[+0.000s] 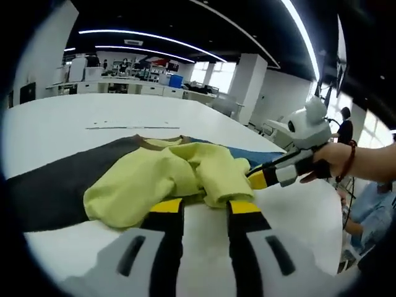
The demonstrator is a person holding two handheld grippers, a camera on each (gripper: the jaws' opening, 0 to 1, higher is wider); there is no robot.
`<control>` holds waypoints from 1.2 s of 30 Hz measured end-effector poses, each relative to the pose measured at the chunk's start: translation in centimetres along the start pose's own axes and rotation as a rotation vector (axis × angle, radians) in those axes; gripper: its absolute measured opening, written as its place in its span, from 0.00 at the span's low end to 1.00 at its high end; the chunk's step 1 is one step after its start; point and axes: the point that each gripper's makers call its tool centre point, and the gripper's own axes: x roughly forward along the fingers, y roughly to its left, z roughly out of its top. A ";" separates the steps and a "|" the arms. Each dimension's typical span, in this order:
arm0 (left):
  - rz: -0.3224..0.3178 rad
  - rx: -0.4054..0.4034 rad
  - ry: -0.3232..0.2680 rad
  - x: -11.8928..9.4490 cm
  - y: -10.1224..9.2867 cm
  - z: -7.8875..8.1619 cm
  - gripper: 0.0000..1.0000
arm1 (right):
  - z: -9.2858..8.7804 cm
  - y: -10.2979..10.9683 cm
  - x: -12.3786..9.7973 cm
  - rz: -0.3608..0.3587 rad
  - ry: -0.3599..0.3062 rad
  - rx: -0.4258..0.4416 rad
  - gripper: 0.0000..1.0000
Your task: Fold the garment on the visible template until the final outline fits inside the template.
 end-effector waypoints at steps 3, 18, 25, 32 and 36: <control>-0.040 -0.062 0.006 0.4 -0.5 -0.3 0.11 | 0.3 0.0 0.3 -0.003 -0.011 -0.027 0.15; -0.048 -0.076 -0.012 -0.7 -1.1 0.8 0.00 | 0.5 0.5 -0.5 -0.019 -0.019 -0.033 0.00; -0.053 -0.047 -0.025 -2.4 -1.6 2.2 0.00 | 0.2 0.9 -2.9 -0.025 -0.034 -0.023 0.00; -0.092 -0.054 -0.003 -3.9 -2.9 2.7 0.00 | -0.3 1.0 -5.2 -0.043 -0.054 -0.010 0.00; -0.095 -0.049 0.010 -4.8 -3.1 2.6 0.00 | -0.5 1.2 -6.7 -0.047 -0.083 0.023 0.00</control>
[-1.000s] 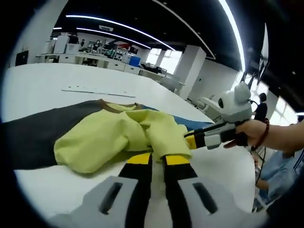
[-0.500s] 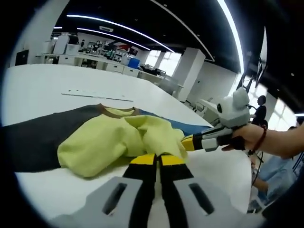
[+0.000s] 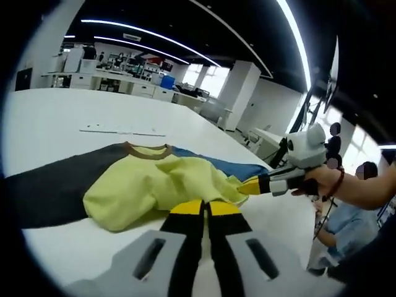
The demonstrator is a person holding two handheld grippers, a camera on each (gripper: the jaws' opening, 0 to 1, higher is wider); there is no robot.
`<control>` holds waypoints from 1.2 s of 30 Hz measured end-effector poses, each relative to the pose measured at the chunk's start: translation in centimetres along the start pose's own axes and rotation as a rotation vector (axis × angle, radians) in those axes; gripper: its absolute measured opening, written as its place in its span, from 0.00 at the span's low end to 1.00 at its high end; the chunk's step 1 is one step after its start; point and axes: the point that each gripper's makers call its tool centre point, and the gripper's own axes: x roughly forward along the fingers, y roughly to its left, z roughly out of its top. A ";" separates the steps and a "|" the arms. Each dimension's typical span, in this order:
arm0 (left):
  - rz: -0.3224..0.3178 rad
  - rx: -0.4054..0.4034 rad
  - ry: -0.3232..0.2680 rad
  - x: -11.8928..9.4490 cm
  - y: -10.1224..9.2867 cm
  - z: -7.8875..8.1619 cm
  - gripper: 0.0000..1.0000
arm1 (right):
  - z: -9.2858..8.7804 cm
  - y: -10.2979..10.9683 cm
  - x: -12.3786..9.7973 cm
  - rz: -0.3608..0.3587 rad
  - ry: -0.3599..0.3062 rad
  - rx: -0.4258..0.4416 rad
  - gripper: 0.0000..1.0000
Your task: Fold the garment on the visible template until the final outline fits inside the template.
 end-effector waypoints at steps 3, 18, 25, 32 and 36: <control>-0.008 0.005 0.009 -0.8 -0.4 -0.1 0.00 | -0.2 0.1 -1.1 -0.007 -0.017 0.011 0.00; -0.046 0.029 0.052 -3.3 -3.4 -0.6 0.00 | -1.4 0.0 -5.4 -0.066 -0.092 0.087 0.00; -0.065 0.028 0.055 -3.8 -4.7 0.0 0.00 | -2.8 -0.2 -6.8 -0.110 -0.109 0.114 0.00; -0.102 0.046 0.083 -3.9 -6.3 -0.9 0.00 | -4.5 -0.4 -8.1 -0.147 -0.116 0.160 0.00; -0.113 0.054 0.094 -4.0 -6.9 -1.3 0.00 | -5.5 -0.3 -8.8 -0.166 -0.116 0.176 0.00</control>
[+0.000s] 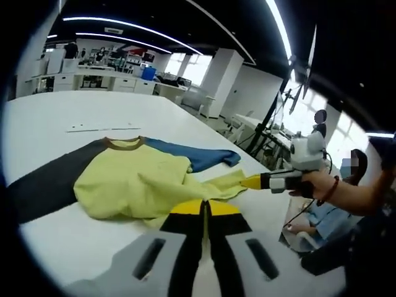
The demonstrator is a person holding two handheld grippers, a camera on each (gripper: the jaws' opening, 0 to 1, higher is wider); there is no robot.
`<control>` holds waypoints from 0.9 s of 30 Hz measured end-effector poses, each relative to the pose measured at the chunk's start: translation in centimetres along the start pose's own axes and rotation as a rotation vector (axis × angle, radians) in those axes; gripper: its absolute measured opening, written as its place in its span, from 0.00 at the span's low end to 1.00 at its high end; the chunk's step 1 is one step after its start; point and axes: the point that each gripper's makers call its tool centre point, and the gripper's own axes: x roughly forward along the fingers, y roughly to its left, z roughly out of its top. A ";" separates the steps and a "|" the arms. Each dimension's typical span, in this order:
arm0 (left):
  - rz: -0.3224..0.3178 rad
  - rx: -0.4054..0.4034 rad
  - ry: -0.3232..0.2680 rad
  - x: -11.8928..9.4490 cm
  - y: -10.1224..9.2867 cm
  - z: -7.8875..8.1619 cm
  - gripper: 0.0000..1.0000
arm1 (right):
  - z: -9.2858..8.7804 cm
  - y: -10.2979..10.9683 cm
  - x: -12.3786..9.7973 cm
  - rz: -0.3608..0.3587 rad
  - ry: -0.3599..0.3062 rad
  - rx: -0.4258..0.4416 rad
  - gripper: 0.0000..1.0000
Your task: Fold the garment on the visible template until the final outline fits inside the template.
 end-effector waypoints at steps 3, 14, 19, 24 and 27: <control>-0.009 0.005 0.006 0.1 -0.5 -0.2 0.00 | -0.8 -0.3 -0.4 -0.017 0.001 0.011 0.00; -0.020 0.020 -0.007 1.9 -1.5 0.5 0.00 | -4.1 -0.3 -0.8 -0.041 0.051 0.040 0.00; -0.018 0.017 -0.028 3.4 -1.4 1.3 0.00 | -5.1 0.2 -1.0 -0.032 0.081 0.053 0.00; -0.037 0.022 -0.039 5.7 -2.1 2.3 0.00 | -5.7 0.1 -1.1 -0.036 0.092 0.068 0.00; -0.048 0.031 -0.041 6.8 -2.5 2.7 0.00 | -6.1 0.1 -1.0 -0.035 0.102 0.072 0.00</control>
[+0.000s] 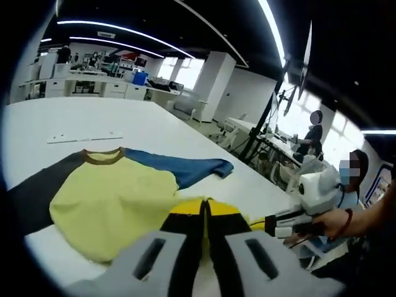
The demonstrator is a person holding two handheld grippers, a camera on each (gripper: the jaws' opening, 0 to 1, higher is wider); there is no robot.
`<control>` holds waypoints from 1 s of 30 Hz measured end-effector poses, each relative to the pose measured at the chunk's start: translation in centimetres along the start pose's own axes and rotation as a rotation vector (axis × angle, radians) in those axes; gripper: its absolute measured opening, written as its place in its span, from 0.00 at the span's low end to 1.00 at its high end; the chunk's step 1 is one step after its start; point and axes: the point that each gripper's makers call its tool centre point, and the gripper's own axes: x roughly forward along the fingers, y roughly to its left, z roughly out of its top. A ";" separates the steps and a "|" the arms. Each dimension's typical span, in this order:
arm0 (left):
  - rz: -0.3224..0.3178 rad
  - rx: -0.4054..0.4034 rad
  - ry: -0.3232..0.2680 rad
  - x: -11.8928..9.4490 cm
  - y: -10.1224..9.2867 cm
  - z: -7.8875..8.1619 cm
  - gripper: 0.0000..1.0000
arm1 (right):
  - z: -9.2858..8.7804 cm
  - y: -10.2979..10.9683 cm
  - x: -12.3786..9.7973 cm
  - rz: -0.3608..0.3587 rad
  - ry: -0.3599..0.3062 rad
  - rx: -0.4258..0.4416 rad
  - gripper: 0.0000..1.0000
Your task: Fold the garment on the visible template until the final outline fits inside the template.
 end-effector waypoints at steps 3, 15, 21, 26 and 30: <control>0.009 0.038 0.006 1.4 0.2 0.2 0.00 | -0.1 0.0 0.0 0.000 0.002 -0.002 0.00; -0.013 0.045 0.077 5.7 0.8 -1.6 0.00 | -1.6 0.0 0.6 0.000 0.035 0.023 0.00; -0.007 0.048 0.131 7.1 1.4 -3.5 0.00 | -1.8 -0.2 0.8 -0.003 0.048 0.017 0.00; 0.021 0.045 0.184 7.6 2.1 -5.4 0.00 | -2.0 -0.3 0.9 -0.007 0.053 0.005 0.00; 0.044 0.035 0.191 7.2 2.6 -5.9 0.00 | -2.2 -0.4 1.1 -0.010 0.053 0.012 0.00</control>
